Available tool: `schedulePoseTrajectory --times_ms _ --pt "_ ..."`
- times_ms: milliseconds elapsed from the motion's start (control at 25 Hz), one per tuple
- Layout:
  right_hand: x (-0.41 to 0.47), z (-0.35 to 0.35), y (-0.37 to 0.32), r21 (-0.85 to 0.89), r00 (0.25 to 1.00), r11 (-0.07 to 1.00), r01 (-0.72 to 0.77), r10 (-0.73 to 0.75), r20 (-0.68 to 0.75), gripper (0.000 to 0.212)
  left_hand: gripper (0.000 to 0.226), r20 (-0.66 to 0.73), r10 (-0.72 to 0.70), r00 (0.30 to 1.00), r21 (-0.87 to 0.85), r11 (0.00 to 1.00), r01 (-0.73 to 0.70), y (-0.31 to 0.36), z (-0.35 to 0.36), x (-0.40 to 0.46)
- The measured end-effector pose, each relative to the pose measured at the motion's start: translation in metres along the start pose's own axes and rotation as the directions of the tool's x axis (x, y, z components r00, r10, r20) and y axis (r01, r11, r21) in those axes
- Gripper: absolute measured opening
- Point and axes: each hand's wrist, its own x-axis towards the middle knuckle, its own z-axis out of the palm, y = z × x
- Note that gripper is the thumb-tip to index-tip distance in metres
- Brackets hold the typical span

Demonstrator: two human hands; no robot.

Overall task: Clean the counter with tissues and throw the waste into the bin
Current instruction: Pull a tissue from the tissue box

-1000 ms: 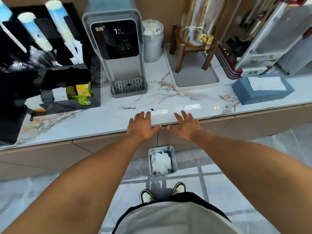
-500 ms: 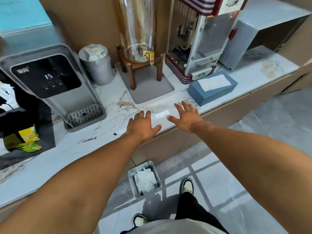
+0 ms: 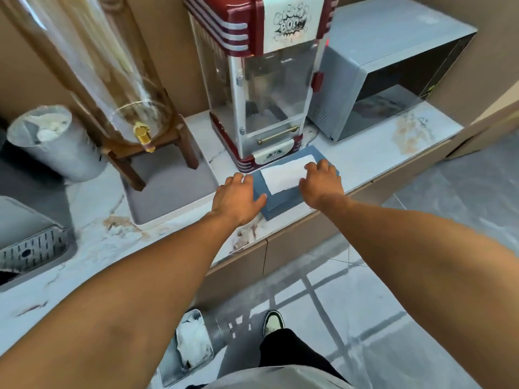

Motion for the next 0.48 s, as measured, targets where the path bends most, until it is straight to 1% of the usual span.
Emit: schedulePoseTrajectory --times_ms 120,280,360,480 --pt "0.032 -0.001 0.031 -0.016 0.999 1.000 -0.014 0.015 0.041 0.044 0.047 0.033 0.037 0.999 0.025 0.999 -0.038 0.027 0.012 0.035" --pt "0.061 0.003 0.048 0.007 0.995 0.999 0.036 -0.037 0.095 0.060 0.034 0.050 0.065 0.997 0.065 0.996 -0.068 0.042 0.027 0.068" --pt "0.071 0.009 0.053 0.042 0.993 0.998 0.046 -0.050 0.110 0.057 0.034 0.060 0.056 0.997 0.087 0.994 -0.061 0.045 0.032 0.078" --pt "0.081 0.014 0.057 0.108 0.991 0.994 0.025 -0.039 0.131 0.045 0.034 0.067 0.006 0.998 0.087 0.996 -0.012 0.046 0.038 0.089"
